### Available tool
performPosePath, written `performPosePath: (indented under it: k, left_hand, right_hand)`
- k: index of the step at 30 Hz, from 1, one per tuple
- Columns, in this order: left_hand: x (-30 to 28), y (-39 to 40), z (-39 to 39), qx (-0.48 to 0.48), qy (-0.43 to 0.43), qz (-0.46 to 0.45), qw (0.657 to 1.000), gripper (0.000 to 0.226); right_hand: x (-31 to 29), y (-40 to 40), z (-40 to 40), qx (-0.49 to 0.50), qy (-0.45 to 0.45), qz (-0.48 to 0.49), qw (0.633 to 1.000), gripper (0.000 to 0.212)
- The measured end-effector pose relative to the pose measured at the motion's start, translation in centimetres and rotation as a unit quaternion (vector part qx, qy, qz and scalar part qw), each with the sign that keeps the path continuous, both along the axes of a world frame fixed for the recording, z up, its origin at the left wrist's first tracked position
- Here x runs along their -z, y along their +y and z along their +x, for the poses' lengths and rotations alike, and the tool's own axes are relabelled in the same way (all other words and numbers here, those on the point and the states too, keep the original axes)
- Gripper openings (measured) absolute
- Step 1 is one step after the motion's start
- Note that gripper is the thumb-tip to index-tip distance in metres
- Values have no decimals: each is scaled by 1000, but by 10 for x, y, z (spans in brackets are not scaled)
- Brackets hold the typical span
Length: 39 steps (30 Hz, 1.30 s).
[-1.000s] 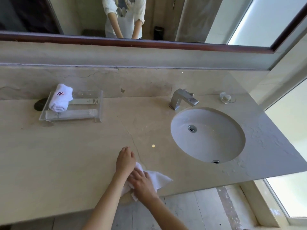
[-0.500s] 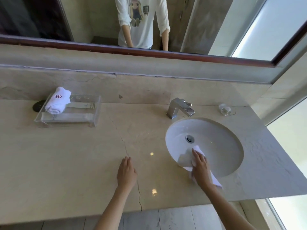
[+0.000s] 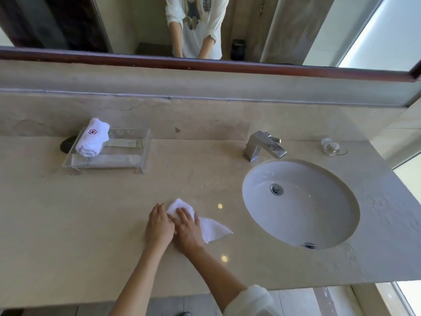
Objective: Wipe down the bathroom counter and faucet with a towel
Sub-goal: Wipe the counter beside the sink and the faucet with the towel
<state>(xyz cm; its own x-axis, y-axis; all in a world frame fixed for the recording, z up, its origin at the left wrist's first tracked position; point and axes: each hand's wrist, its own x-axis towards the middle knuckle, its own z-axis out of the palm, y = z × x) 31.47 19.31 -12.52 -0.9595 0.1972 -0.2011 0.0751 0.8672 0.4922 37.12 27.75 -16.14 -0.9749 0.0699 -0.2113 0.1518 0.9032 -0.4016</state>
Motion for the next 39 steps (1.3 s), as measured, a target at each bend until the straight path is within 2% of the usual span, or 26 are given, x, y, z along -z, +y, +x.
performPosePath:
  k: [2, 5, 9, 11, 12, 15, 16, 18, 20, 23, 25, 28, 31, 34, 36, 39]
  left_hand:
    - [0, -6, -1, 27, -15, -16, 999, 48]
    - [-1, -5, -3, 75, -17, -51, 996, 47]
    - [-5, 5, 6, 111, -39, -77, 990, 42]
    - [-5, 10, 9, 128, -48, -91, 986, 45]
    - [-2, 12, 9, 134, -46, -94, 985, 49]
    - [1, 20, 9, 136, -25, -95, 986, 66]
    - [2, 23, 9, 137, -29, -101, 985, 72]
    - [7, 27, 11, 150, -58, -141, 977, 90]
    - [13, 31, 13, 163, -97, -186, 964, 113]
    - [24, 36, 14, 164, -134, -222, 952, 129]
    - [26, 41, 13, 137, -165, -193, 957, 122]
    - [30, 50, 18, 74, -161, -133, 975, 108]
    - [35, 53, 23, 48, -134, -85, 986, 99]
    - [41, 51, 26, 67, -82, -104, 989, 89]
    - [44, 50, 28, 41, -88, -91, 991, 93]
    - [45, 51, 31, 32, -97, -95, 990, 115]
  right_hand:
    - [6, 7, 0, -26, 18, 35, 999, 63]
    - [9, 20, -2, 23, 29, 34, 999, 55]
    - [7, 55, 10, 72, 54, 59, 994, 72]
    - [5, 87, 21, 119, 39, 60, 990, 60]
    - [4, 105, 27, 144, 32, 71, 986, 58]
    - [4, 167, 47, 228, 19, 66, 971, 75]
    - [5, 189, 57, 279, 6, 59, 958, 74]
    - [0, 228, 79, 388, -9, 48, 920, 68]
    - [-9, 248, 87, 409, 13, 42, 911, 74]
    - [-16, 228, 69, 285, 95, 36, 953, 88]
    - [-19, 194, 46, 164, 136, 6, 977, 80]
    - [-28, 138, 14, 10, 131, -48, 990, 70]
    - [-17, 102, -2, -64, 99, -77, 990, 59]
    - [10, 96, -8, -140, 110, -38, 983, 51]
    - [18, 99, -14, -156, 114, -7, 981, 53]
    - [20, 108, -34, -149, 103, 12, 983, 55]
